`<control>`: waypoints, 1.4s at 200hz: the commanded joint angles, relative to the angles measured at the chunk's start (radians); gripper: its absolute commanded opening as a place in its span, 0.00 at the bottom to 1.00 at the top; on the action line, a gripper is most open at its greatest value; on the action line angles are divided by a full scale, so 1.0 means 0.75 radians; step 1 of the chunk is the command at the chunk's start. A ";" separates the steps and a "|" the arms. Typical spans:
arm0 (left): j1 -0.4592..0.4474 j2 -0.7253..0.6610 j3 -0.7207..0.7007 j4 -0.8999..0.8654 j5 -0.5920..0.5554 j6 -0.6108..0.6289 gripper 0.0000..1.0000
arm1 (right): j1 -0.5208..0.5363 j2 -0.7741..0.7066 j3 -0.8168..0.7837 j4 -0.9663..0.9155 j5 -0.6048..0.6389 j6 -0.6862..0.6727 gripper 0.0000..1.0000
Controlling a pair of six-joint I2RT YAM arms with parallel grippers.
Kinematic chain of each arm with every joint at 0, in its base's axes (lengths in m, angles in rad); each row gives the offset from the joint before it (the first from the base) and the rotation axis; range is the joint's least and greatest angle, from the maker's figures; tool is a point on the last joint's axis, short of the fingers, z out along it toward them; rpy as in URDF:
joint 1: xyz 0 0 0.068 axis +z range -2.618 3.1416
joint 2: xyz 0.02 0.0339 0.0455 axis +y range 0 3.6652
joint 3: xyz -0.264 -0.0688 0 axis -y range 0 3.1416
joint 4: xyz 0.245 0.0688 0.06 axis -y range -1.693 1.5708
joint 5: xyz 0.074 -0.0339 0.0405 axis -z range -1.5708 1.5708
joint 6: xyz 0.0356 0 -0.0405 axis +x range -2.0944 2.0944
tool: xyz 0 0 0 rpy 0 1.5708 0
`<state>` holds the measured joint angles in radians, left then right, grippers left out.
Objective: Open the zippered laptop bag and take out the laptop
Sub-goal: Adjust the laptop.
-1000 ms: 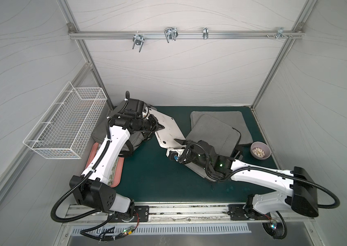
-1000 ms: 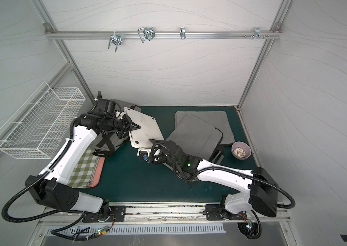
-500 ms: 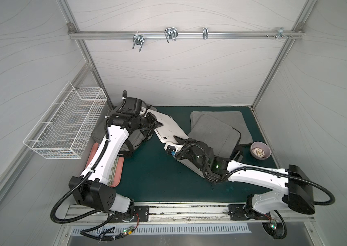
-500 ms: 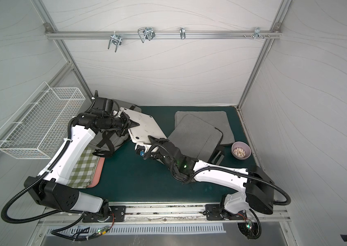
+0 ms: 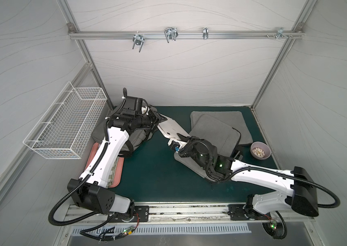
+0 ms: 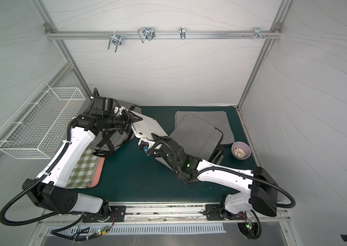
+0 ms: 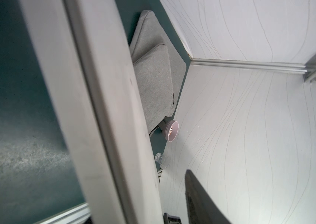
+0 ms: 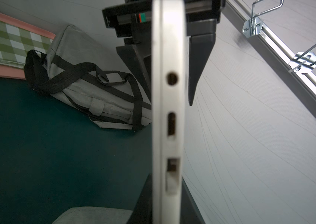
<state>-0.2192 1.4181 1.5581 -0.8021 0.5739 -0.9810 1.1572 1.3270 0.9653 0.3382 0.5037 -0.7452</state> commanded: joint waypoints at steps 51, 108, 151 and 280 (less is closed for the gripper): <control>0.044 -0.105 -0.036 0.212 0.008 0.015 0.56 | -0.134 -0.144 0.132 -0.210 -0.071 0.405 0.00; 0.068 -0.184 -0.220 0.253 0.041 -0.002 0.57 | -0.242 -0.180 0.216 -0.401 -0.146 0.634 0.00; 0.112 -0.167 -0.146 0.152 -0.017 0.444 0.59 | -0.358 -0.217 0.332 -0.557 -0.378 0.741 0.00; 0.086 0.124 0.128 -0.068 0.488 2.308 0.65 | -0.677 -0.213 0.594 -0.981 -1.018 0.970 0.00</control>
<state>-0.1390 1.4425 1.5646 -0.7929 0.7803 0.5114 0.6765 1.1923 1.3262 -0.4732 -0.1226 -0.0467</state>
